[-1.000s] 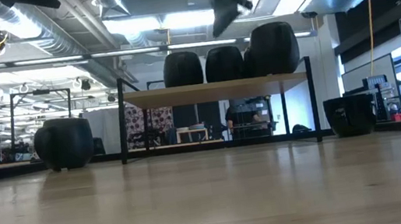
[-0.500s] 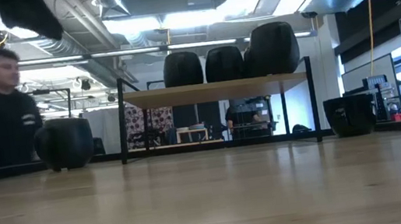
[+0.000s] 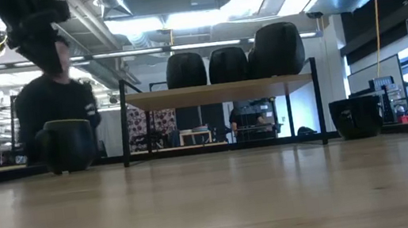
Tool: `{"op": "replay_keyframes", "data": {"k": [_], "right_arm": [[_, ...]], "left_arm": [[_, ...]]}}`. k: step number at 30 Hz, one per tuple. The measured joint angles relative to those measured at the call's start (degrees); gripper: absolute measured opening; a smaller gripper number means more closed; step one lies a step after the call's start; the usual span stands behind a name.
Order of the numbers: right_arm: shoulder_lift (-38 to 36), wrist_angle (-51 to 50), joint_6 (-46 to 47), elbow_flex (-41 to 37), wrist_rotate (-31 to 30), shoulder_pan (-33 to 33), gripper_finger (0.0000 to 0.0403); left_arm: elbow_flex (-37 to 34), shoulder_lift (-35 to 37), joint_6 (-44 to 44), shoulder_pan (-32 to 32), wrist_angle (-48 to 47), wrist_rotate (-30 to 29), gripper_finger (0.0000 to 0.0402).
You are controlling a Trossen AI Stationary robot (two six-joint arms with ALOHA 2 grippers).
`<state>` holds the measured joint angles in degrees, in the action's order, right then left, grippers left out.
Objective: Place coffee mugs
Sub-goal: Put the yellow mug on the shelf
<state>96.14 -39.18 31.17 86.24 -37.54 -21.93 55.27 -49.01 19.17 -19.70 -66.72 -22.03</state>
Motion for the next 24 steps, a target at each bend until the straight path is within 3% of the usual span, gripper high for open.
{"op": "replay_keyframes", "data": {"k": [5,10,16,24], "right_arm": [[0.02,0.41,1.82,-0.77,-0.08,0.15,0.0000],[0.02,0.37,1.80,-0.77,-0.52,0.20,0.0000],[0.02,0.35,1.80,-0.77,-0.46,0.20,0.0000],[0.02,0.35,1.86,-0.77,-0.44,0.18,0.0000]], "left_arm": [[0.00,-2.58,-6.58,-9.41,1.47,6.43,0.0184],[0.00,-5.93,-11.47,-16.95,3.75,18.17,0.0184],[-0.05,-11.54,-13.79,-22.25,2.75,23.16,0.0184],[-7.29,-12.81,-15.27,-24.84,9.42,22.83,0.0184]]}}
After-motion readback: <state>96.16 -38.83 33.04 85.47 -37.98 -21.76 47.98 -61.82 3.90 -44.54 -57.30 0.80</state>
